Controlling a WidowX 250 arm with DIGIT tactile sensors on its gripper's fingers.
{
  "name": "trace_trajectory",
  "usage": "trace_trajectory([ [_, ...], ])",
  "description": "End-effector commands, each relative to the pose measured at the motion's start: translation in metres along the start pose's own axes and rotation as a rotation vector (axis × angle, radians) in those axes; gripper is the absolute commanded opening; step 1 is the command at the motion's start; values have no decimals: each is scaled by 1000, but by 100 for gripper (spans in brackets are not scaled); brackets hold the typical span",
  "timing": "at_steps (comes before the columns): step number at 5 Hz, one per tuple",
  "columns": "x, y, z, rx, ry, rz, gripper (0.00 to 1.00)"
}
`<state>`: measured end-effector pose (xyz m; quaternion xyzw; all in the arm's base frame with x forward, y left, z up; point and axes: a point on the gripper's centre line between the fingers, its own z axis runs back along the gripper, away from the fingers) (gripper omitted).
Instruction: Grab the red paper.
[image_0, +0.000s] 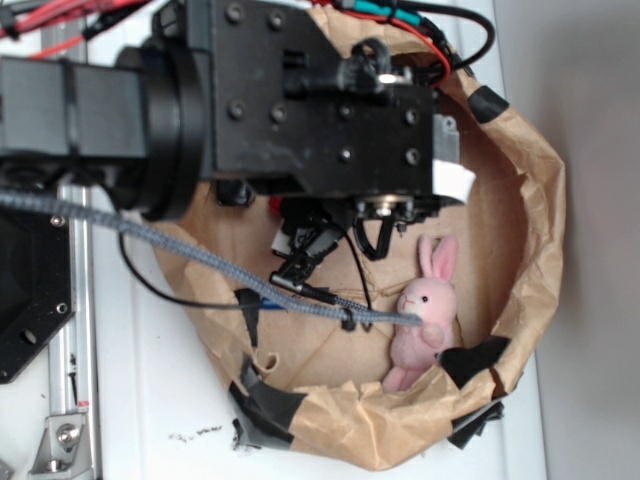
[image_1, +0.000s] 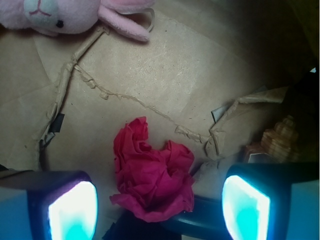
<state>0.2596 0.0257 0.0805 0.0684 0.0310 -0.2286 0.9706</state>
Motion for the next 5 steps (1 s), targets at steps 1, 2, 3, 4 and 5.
trace_trajectory([
  [1,7,0,-32,63,-30,-25,100],
  [2,9,-9,-43,50,-60,-79,100],
  [3,7,-10,-42,35,-66,-76,0],
  [4,7,-8,-38,53,-57,-62,0],
  [5,1,-5,-28,31,-48,-63,0],
])
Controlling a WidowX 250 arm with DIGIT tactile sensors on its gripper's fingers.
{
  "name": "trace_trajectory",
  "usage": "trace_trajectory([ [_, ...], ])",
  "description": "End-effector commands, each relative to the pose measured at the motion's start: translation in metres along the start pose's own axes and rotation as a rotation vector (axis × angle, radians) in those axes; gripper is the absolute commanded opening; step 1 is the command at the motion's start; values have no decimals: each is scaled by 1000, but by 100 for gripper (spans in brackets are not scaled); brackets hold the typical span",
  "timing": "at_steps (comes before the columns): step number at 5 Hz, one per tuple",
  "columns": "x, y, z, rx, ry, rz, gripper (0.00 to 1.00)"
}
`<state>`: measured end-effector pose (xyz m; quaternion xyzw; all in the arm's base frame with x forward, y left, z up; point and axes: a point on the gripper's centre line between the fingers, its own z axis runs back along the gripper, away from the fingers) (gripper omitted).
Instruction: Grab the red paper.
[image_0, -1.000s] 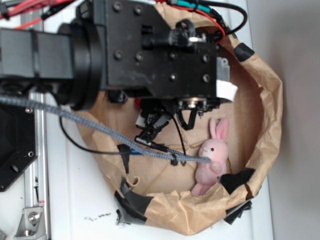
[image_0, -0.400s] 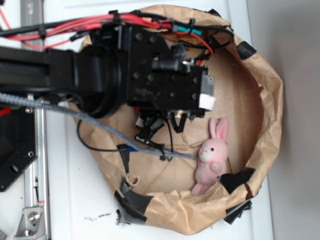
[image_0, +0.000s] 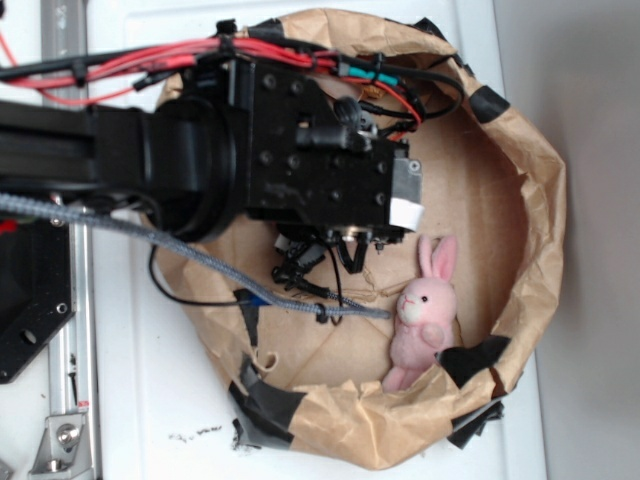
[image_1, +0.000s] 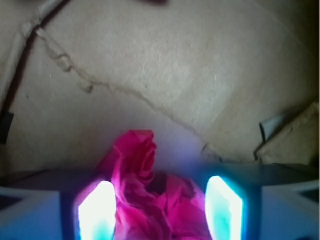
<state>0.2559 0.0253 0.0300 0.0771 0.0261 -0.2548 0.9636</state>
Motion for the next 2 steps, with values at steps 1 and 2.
trace_trajectory([
  [1,16,-7,61,67,-93,2,0],
  [2,38,-21,114,46,-112,20,0],
])
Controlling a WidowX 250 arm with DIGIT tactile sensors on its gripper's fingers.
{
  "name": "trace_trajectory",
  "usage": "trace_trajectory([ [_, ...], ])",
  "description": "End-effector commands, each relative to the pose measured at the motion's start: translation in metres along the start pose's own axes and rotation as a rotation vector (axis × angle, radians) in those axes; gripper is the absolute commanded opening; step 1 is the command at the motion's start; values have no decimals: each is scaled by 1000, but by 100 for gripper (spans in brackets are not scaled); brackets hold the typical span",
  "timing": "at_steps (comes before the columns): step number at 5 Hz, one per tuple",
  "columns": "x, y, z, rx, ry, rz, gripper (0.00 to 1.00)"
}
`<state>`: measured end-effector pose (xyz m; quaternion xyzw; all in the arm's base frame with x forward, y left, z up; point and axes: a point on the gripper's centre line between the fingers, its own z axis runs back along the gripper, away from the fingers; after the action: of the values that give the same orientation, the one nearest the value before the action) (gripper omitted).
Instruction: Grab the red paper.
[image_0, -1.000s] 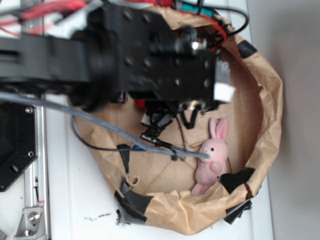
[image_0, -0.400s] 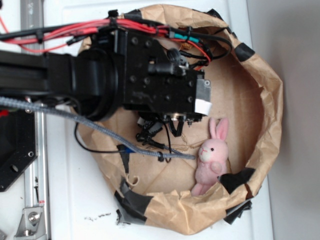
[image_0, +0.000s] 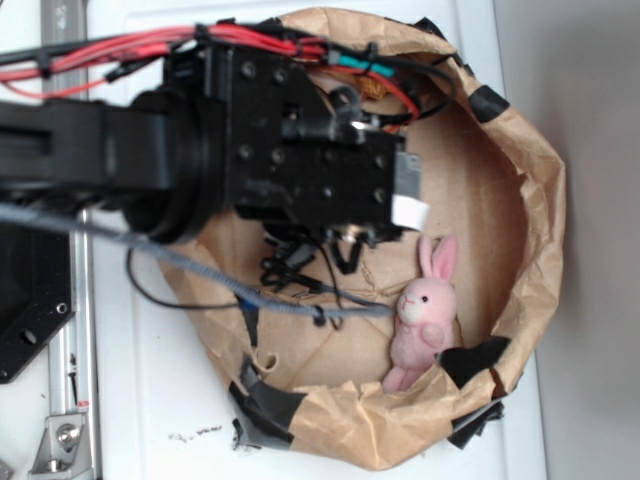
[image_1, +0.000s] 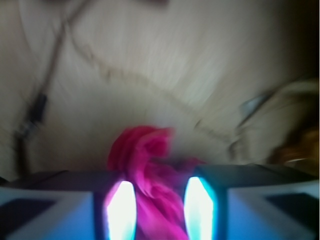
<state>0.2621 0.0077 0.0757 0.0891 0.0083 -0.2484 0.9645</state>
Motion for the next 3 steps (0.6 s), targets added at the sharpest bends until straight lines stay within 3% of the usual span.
trace_trajectory([
  [1,50,-6,74,-137,-151,150,0],
  [2,50,-9,63,-160,-111,170,0],
  [3,35,9,45,-119,-121,122,100],
])
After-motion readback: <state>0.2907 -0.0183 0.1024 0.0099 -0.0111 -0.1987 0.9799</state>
